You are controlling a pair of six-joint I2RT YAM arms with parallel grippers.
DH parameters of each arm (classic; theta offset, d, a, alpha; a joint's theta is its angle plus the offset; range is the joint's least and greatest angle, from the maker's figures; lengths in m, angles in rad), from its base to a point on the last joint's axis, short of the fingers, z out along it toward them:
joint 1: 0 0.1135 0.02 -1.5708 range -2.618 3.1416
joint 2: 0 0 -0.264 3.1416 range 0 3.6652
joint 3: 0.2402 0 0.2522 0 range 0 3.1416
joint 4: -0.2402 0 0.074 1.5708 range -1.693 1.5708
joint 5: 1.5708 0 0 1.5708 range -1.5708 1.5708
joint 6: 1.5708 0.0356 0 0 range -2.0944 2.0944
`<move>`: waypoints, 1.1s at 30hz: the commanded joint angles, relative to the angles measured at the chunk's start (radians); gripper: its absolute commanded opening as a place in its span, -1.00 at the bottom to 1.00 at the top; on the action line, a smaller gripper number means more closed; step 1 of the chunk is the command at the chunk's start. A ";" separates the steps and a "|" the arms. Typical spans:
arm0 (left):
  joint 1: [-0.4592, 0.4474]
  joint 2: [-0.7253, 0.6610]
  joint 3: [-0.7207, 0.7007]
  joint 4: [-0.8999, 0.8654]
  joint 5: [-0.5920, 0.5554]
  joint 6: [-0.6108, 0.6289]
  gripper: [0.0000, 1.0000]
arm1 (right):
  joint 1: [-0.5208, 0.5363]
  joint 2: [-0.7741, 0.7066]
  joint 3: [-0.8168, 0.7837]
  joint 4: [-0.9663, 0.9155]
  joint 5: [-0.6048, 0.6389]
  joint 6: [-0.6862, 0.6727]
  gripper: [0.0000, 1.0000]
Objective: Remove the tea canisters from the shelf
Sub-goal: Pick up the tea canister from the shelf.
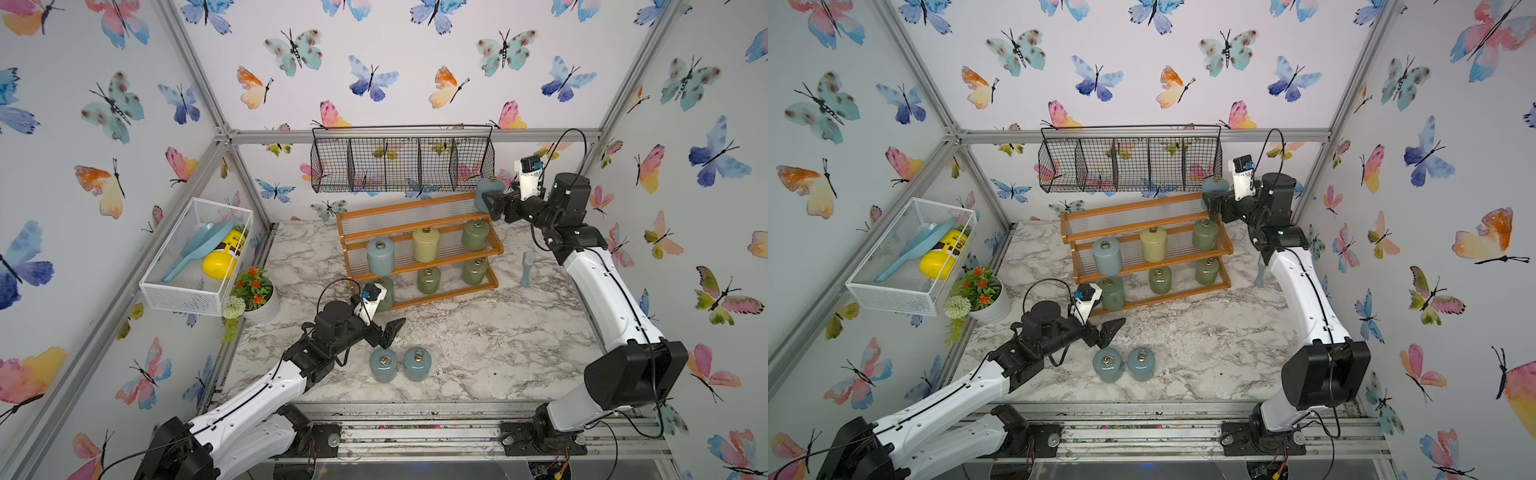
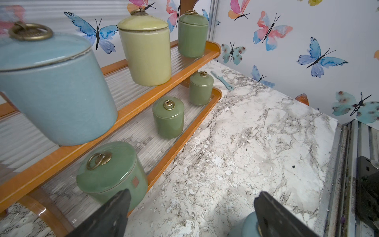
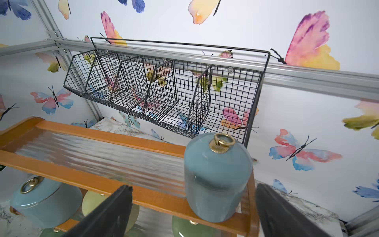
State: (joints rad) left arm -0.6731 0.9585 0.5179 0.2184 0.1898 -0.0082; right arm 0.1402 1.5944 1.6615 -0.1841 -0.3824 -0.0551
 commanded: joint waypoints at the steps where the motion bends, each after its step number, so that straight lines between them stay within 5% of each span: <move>1: 0.008 -0.007 0.005 0.004 0.038 -0.004 0.97 | -0.005 0.045 0.066 -0.049 -0.036 -0.021 0.98; 33: 0.010 -0.065 -0.057 0.020 0.066 -0.035 0.97 | -0.007 0.301 0.321 -0.118 0.019 -0.068 0.98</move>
State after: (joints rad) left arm -0.6682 0.9161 0.4667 0.2249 0.2386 -0.0334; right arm 0.1379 1.8774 1.9484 -0.2745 -0.3660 -0.1173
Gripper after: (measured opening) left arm 0.984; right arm 0.990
